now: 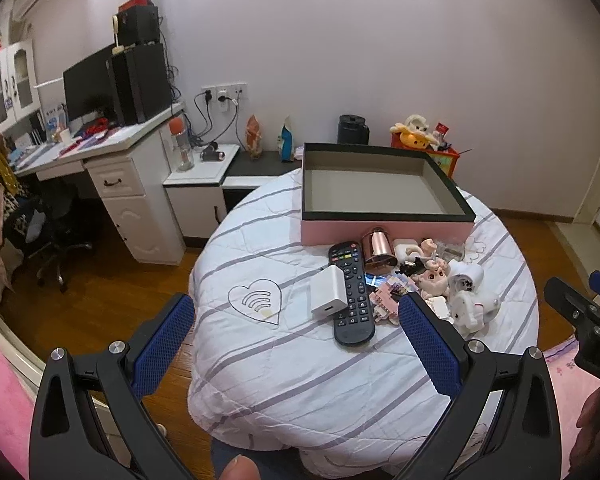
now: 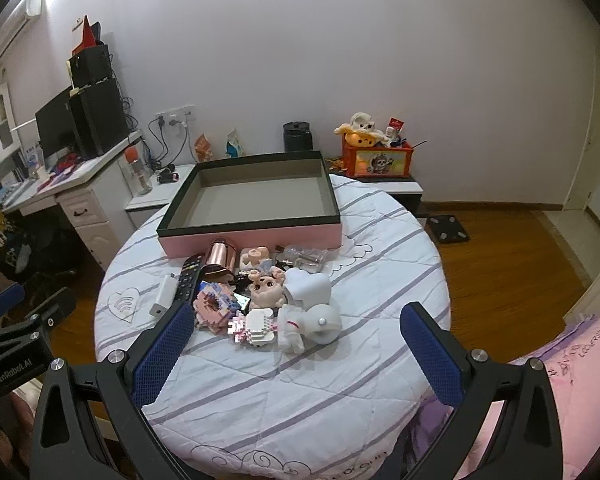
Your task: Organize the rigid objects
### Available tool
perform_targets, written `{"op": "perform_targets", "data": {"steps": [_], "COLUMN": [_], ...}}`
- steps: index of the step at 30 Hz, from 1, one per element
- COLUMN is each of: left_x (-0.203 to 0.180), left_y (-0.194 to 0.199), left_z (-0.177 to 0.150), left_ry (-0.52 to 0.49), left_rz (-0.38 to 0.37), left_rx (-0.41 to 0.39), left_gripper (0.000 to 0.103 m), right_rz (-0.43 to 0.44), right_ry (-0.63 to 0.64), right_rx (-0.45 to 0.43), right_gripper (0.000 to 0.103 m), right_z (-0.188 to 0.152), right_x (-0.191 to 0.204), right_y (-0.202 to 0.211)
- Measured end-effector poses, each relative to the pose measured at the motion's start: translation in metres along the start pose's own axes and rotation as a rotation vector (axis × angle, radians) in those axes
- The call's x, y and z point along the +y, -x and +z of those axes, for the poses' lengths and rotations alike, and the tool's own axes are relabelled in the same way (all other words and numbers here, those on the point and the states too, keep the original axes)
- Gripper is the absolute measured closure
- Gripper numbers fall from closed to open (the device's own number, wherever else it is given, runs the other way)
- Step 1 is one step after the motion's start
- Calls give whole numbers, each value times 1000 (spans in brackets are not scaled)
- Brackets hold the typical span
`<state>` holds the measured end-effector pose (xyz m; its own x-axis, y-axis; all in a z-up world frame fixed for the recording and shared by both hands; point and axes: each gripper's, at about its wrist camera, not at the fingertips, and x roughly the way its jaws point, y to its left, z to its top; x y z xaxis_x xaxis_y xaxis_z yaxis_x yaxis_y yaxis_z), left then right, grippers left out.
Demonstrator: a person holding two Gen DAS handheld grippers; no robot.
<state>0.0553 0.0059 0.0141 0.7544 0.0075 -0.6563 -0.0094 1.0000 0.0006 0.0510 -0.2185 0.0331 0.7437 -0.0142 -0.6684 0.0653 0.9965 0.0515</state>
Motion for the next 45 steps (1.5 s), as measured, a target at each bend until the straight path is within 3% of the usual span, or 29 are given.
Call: {"op": "perform_targets", "data": {"steps": [11, 24, 29, 39, 45], "left_x": [-5, -14, -7, -6, -4], "left_y": [-24, -95, -129, -174, -180], "left_z": [0, -9, -12, -15, -14], "left_ry": [6, 4, 48, 22, -14], "left_rz": [10, -17, -25, 1, 3], "left_rx": [38, 157, 208, 246, 223], "left_gripper": [0, 0, 0, 0, 0], "right_rz": [-9, 7, 0, -16, -5], "right_ry": [7, -32, -44, -47, -42], "right_rx": [39, 148, 185, 228, 233], "right_gripper": [0, 0, 0, 0, 0], "right_z": [-2, -14, -17, -20, -19], "right_x": [-8, -30, -37, -40, -36], "right_y": [-20, -81, -103, -131, -138]}}
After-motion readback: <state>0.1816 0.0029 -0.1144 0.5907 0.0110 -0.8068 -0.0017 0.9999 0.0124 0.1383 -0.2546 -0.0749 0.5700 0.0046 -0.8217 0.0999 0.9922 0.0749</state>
